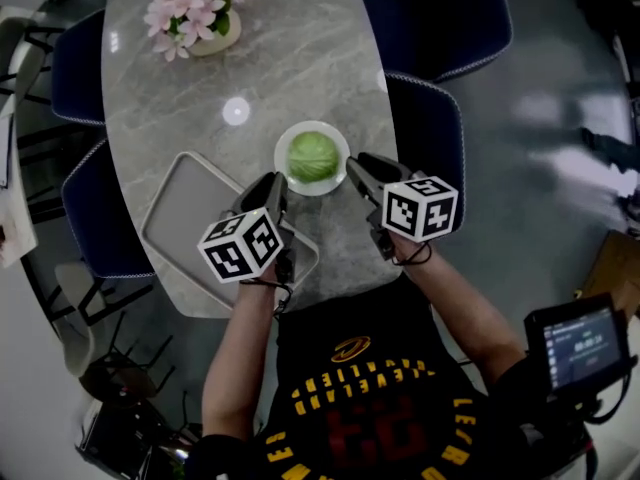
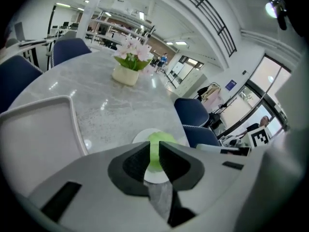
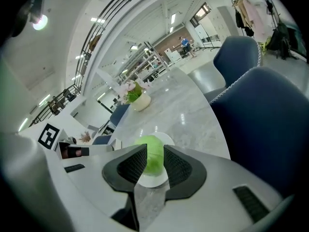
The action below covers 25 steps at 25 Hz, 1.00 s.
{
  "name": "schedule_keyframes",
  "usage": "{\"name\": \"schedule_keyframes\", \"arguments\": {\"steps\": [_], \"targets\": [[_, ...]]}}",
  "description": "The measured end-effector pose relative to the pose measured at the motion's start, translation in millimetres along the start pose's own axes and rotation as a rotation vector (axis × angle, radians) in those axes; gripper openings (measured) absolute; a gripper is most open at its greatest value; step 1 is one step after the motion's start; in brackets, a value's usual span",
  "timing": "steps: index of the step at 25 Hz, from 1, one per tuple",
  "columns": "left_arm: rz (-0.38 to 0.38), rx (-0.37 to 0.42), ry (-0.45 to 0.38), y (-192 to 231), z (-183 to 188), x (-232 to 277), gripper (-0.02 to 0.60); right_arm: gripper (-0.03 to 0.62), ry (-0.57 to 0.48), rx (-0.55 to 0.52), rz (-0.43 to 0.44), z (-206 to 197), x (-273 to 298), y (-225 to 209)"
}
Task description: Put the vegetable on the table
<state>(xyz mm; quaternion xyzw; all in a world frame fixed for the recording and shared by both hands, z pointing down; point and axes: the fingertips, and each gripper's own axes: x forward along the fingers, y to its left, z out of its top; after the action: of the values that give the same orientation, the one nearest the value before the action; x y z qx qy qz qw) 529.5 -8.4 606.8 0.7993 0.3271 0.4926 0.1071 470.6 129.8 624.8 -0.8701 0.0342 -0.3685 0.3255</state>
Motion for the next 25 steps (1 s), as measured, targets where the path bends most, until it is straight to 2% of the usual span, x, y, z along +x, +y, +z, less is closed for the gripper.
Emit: {"name": "schedule_keyframes", "arguments": {"steps": [3, 4, 5, 12, 15, 18, 25], "targets": [[-0.045, 0.076, -0.06, -19, 5, -22, 0.058, 0.106, -0.037, -0.034, 0.083, 5, -12, 28], [-0.06, 0.098, -0.077, -24, 6, -30, 0.05, 0.072, -0.052, -0.043, 0.121, 6, -17, 40], [-0.073, 0.116, -0.093, -29, 6, -37, 0.012, 0.003, -0.069, -0.056, 0.154, 7, -22, 52], [-0.24, 0.264, -0.204, -74, 11, -99, 0.0, 0.003, -0.165, -0.237, 0.222, 6, -54, 127], [-0.261, 0.34, -0.255, -82, 15, -129, 0.0, 0.003, -0.206, -0.301, 0.256, 6, -64, 159], [-0.274, 0.349, -0.28, -86, 13, -156, 0.0, 0.003, -0.239, -0.337, 0.268, 5, -76, 184], [-0.318, 0.29, -0.326, -78, -10, -217, 0.0, 0.003, -0.288, -0.395, 0.275, -10, -95, 248]]}}
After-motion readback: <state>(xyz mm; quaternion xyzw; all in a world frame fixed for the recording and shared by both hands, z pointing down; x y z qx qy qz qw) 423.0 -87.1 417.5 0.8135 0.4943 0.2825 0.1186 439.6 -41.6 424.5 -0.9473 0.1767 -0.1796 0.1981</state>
